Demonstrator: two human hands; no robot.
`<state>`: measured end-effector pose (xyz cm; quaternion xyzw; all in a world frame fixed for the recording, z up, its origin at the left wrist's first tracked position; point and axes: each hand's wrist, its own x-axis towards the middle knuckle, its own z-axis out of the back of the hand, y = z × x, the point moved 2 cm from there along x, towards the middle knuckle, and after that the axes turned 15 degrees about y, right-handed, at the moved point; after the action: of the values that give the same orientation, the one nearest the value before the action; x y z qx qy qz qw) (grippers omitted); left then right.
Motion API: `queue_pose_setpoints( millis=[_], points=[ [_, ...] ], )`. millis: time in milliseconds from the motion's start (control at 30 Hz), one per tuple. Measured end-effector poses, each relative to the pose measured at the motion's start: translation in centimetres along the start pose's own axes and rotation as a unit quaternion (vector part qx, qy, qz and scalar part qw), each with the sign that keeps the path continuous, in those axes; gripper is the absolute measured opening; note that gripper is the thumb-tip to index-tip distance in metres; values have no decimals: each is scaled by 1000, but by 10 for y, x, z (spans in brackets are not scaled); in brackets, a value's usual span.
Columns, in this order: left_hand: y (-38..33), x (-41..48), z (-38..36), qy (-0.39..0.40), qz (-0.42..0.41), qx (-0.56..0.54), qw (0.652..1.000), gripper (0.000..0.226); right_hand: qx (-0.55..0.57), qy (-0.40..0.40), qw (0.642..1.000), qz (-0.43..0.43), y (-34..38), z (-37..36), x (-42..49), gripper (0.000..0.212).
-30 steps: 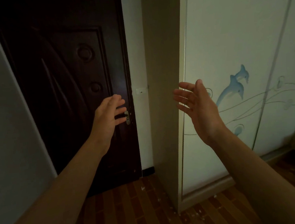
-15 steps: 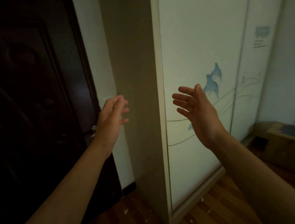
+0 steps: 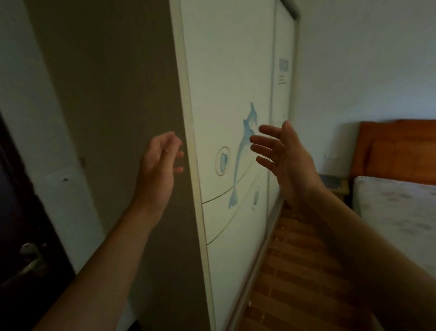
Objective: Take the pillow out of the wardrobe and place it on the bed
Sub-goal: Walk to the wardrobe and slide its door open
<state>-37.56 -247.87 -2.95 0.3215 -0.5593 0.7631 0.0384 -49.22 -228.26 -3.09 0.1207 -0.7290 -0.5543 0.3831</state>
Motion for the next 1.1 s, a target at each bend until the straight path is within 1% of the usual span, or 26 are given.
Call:
queue_pose_setpoints(
  millis=[67, 200, 267, 400, 633, 733, 867, 1100],
  points=[
    [12, 17, -11, 26, -4, -28, 999, 39, -15, -20, 1000, 8, 0, 9, 7, 47],
    [37, 47, -37, 69, 1, -56, 996, 53, -41, -55, 998, 13, -3, 34, 18, 45],
    [50, 62, -50, 88, 2, -63, 994, 51, -47, -72, 996, 14, -10, 48, 25, 45],
    [73, 97, -81, 113, 6, -70, 991, 39, -58, -91, 994, 15, -30, 77, 41, 46],
    [101, 185, -149, 138, -10, -67, 988, 34, -77, -115, 989, 41, -47, 160, 99, 43],
    [113, 229, -180, 139, -5, -62, 988, 36, -77, -128, 988, 39, -54, 202, 127, 43],
    [128, 281, -219, 131, -8, -68, 989, 38, -88, -125, 988, 30, -65, 254, 162, 44],
    [161, 347, -268, 142, 2, -91, 986, 43, -87, -141, 986, 22, -81, 322, 205, 43]
  ],
)
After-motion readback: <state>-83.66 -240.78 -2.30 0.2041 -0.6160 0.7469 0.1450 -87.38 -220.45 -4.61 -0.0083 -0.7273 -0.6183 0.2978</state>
